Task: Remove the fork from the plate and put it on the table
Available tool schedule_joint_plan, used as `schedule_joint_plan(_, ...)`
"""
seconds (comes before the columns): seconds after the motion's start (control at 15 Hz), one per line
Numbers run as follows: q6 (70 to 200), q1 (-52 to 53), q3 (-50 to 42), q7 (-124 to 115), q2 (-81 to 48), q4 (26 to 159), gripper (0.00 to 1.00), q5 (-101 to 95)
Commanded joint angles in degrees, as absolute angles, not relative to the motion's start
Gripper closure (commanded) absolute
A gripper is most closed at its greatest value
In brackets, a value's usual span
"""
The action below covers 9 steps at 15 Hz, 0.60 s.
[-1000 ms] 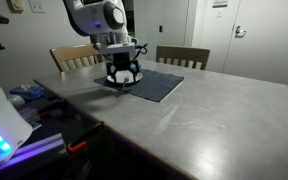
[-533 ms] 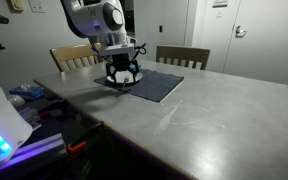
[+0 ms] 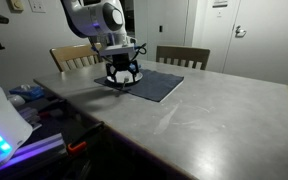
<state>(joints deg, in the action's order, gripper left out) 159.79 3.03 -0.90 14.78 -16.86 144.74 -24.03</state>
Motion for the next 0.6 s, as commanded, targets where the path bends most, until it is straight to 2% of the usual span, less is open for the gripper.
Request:
schedule_joint_plan(0.0, 160.2, 1.3, 0.7, 18.4, -18.6, 143.5, 0.08, -21.6)
schedule_joint_plan(0.2, 159.7, 0.9, 1.5, 20.4, -19.3, 142.6, 0.20, -20.1)
schedule_joint_plan(0.53, 159.8, -0.1, 2.8, 23.3, -21.0, 141.3, 0.30, -17.6)
